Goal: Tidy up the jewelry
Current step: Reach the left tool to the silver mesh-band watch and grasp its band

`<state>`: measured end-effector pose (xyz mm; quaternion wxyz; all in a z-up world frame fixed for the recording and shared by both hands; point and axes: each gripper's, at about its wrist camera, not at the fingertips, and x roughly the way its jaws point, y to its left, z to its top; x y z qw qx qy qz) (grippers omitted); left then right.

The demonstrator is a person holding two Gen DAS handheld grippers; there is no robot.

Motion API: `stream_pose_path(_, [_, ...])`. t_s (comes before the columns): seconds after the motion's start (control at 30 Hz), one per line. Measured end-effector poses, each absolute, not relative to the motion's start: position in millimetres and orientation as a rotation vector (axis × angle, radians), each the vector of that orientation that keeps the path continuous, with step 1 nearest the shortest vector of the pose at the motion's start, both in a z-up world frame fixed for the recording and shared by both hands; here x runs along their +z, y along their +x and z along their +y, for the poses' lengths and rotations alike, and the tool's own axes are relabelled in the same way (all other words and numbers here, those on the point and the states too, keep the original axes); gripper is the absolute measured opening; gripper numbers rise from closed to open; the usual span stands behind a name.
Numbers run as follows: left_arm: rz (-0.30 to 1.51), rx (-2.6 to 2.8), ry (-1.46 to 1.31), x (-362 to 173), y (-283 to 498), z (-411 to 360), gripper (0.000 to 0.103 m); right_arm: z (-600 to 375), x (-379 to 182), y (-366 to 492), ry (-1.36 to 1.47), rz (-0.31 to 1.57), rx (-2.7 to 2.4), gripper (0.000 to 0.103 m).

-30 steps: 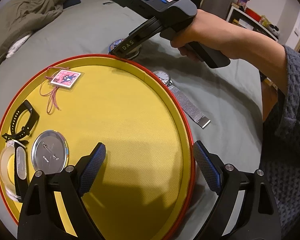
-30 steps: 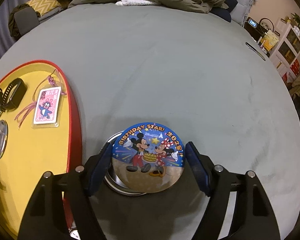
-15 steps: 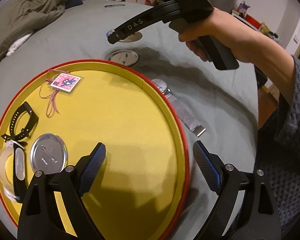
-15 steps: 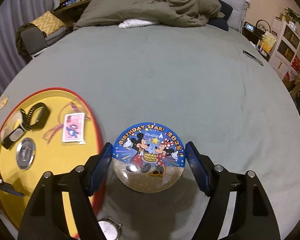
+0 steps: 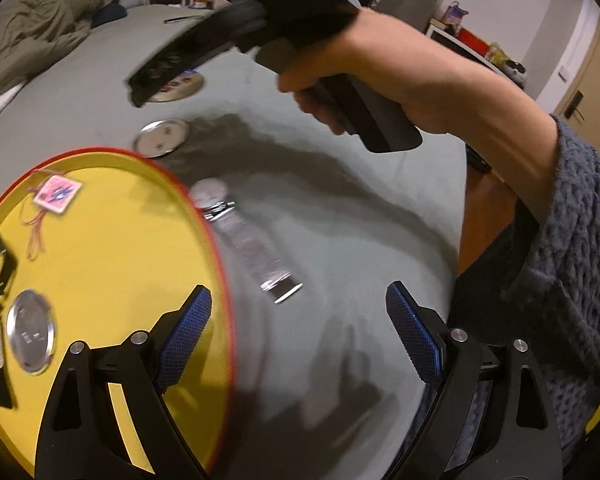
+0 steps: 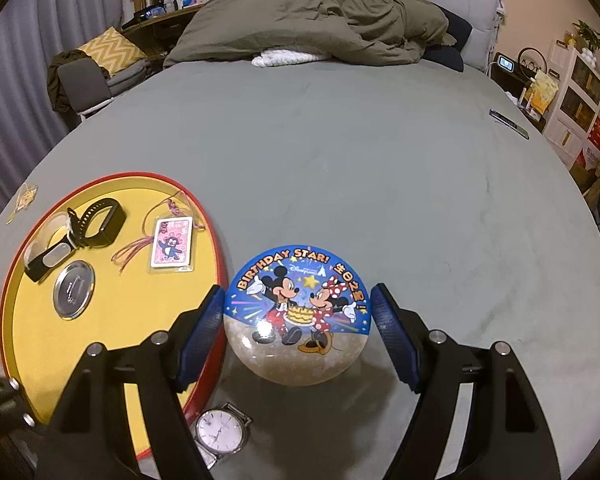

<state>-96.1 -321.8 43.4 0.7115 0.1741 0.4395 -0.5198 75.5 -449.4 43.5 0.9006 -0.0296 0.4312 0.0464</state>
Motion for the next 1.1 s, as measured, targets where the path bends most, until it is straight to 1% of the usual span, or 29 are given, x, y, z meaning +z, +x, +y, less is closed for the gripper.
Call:
stream_pose_path(0.2, [1.057, -1.165, 0.297, 29, -94, -349, 0.087, -463, 55, 62, -0.03, 0.857, 0.099, 0.07])
stream_pose_path(0.3, [1.104, -1.115, 0.299, 14, -88, -357, 0.087, -470, 60, 56, -0.01, 0.838, 0.1, 0.07])
stream_pose_path(0.43, [1.087, -1.052, 0.337, 13, -87, -365, 0.086, -478, 63, 50, 0.007, 0.824, 0.102, 0.07])
stream_pose_path(0.57, [1.104, -1.044, 0.299, 14, -84, -364, 0.086, -481, 63, 45, 0.016, 0.815, 0.108, 0.07])
stream_pose_path(0.6, [1.105, -1.042, 0.302, 15, -82, -365, 0.085, -482, 63, 43, 0.017, 0.814, 0.109, 0.07])
stream_pose_path(0.63, [1.1, -1.022, 0.314, 15, -80, -366, 0.08, -483, 63, 42, 0.018, 0.813, 0.109, 0.07])
stream_pose_path(0.7, [1.095, -0.979, 0.308, 16, -69, -366, 0.073, -485, 63, 39, 0.025, 0.812, 0.109, 0.07])
stream_pose_path(0.8, [1.115, -0.964, 0.253, 17, -51, -363, 0.068, -489, 62, 34, 0.033, 0.808, 0.108, 0.07])
stream_pose_path(0.9, [1.11, -0.927, 0.281, 17, -36, -360, 0.063, -493, 63, 30, 0.04, 0.801, 0.107, 0.07])
stream_pose_path(1.0, [1.102, -0.903, 0.32, 13, -26, -356, 0.063, -496, 65, 28, 0.046, 0.794, 0.102, 0.07])
stream_pose_path(1.1, [1.07, -0.872, 0.432, 8, -32, -368, 0.066, -497, 67, 28, 0.054, 0.79, 0.101, 0.07])
